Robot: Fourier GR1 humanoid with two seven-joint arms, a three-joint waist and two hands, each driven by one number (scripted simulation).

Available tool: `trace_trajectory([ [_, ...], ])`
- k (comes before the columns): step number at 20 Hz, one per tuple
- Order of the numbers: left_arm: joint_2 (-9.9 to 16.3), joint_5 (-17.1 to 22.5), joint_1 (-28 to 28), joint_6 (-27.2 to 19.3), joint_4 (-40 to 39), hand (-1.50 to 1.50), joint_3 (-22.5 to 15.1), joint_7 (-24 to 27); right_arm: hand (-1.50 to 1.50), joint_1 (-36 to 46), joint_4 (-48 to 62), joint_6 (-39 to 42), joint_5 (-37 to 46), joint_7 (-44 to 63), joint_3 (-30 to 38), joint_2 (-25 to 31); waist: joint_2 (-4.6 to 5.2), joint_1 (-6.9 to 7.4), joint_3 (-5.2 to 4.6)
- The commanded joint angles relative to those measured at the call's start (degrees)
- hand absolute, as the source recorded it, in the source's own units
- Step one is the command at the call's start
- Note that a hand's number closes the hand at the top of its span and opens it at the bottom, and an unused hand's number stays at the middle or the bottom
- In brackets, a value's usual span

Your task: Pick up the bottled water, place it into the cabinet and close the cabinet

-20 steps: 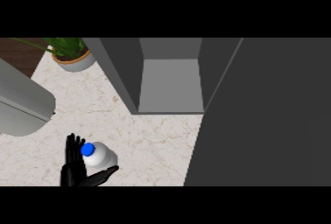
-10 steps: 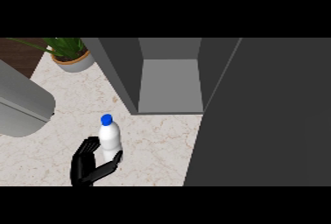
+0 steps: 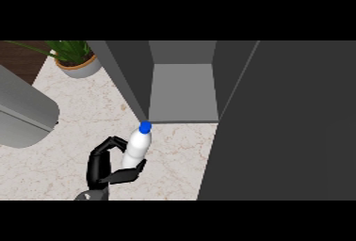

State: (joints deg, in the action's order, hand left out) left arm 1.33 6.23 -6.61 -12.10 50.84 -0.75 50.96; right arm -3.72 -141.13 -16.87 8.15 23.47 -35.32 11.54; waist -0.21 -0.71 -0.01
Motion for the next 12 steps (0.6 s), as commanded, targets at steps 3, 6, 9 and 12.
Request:
trace_trajectory([
  [3,4.19,-0.72,-9.89,10.85,-2.82,1.50,-2.53,-2.76,-1.50,0.70,-2.92,-0.06,1.70,0.81,1.83,0.75,0.21,-0.17,-0.04],
  [6,2.24,0.61,-12.24,13.32,-3.11,1.50,-2.76,-5.33,-1.50,-1.69,-7.41,0.06,2.39,3.46,1.94,2.97,0.07,-0.22,-0.02],
  [9,-1.15,0.91,-10.30,12.32,1.16,1.50,-4.35,-8.88,-1.50,-2.54,-5.45,-0.16,1.94,-0.05,1.72,2.48,0.00,0.40,0.04],
  [12,-1.25,3.69,-14.30,13.13,1.59,1.50,-3.64,-13.27,-1.50,-3.52,-6.05,-0.52,2.76,-0.66,-0.16,2.32,0.04,0.14,0.01],
])
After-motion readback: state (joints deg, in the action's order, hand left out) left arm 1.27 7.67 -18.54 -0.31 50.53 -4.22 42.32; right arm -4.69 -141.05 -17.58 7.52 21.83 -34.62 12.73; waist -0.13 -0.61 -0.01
